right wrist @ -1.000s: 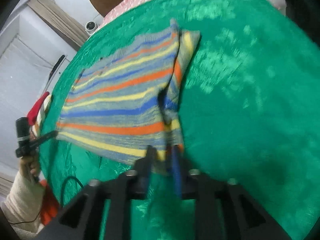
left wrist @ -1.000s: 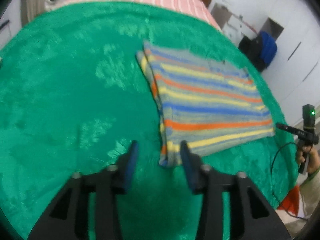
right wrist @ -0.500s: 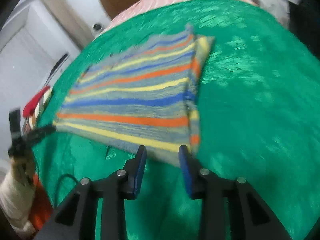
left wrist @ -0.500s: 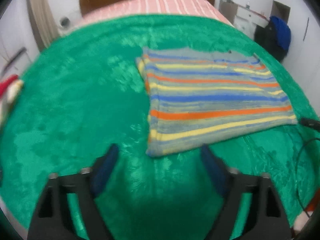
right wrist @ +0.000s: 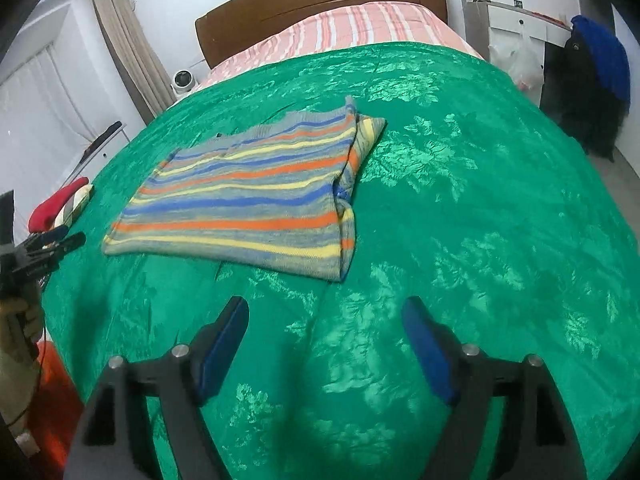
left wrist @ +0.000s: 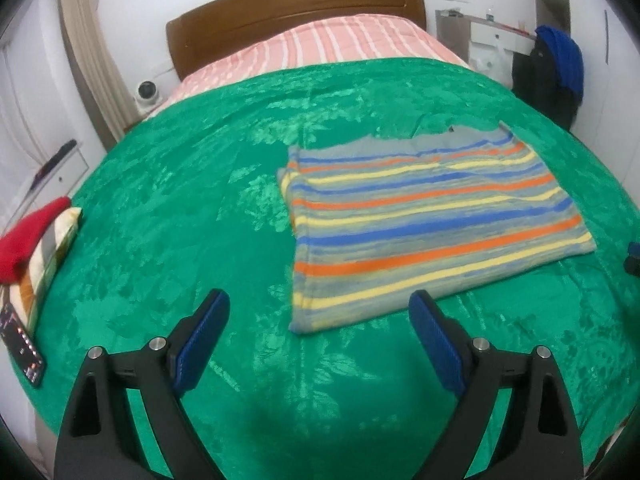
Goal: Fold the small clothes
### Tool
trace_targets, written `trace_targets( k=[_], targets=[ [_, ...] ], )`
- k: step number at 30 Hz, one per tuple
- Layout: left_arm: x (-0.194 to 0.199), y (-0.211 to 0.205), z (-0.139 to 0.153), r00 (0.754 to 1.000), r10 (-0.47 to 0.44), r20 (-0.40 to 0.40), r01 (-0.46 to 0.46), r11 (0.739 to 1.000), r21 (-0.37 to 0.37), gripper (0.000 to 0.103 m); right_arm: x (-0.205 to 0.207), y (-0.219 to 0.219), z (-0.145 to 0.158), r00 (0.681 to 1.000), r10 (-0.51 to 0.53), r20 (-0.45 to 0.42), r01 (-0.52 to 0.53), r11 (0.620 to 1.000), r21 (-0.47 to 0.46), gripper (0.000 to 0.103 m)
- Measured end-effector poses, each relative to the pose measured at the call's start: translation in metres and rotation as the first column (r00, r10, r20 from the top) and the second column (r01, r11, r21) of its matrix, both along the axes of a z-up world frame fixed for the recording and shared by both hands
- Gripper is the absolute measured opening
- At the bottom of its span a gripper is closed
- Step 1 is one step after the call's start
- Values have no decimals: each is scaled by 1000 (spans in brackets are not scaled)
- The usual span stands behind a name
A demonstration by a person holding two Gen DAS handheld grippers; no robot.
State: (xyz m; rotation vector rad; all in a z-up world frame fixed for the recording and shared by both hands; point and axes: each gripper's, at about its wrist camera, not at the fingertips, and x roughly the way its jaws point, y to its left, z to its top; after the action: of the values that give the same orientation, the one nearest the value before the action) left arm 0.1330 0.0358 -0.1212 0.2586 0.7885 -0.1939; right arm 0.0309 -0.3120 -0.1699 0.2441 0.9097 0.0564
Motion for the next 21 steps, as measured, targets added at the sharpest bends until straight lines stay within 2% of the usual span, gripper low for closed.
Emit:
trace_targets(
  k=[4,8,11,14,17,19,21],
  targets=[
    [0,-22,-7,999,-39,-23,39,999,-10,92,-6,3,-3,1000,14,18,-14,1000,-17,78],
    [-4,-73,-24,985,-158,-64,159,987,9,92,-14,-4,-3,998,-5,60,6,1000,-3,78],
    [-12,-124,-41,952,-290,-94,293,956,22,92,-21,-16,-2,996,-37,87,35,999,29,78],
    [-20,-177,-58,898,-424,-122,430,902,35,92,-23,-26,1,995,-46,89,44,999,28,78],
    [-25,-220,-70,851,-512,-115,521,852,60,92,-22,-44,7,994,-58,90,56,998,22,78],
    [-22,-237,-73,846,-522,-106,530,846,62,92,-19,-56,11,994,-63,92,61,998,27,78],
    [-14,-249,-73,854,-509,-108,515,857,33,92,-10,-71,16,994,-58,96,54,997,48,78]
  ],
)
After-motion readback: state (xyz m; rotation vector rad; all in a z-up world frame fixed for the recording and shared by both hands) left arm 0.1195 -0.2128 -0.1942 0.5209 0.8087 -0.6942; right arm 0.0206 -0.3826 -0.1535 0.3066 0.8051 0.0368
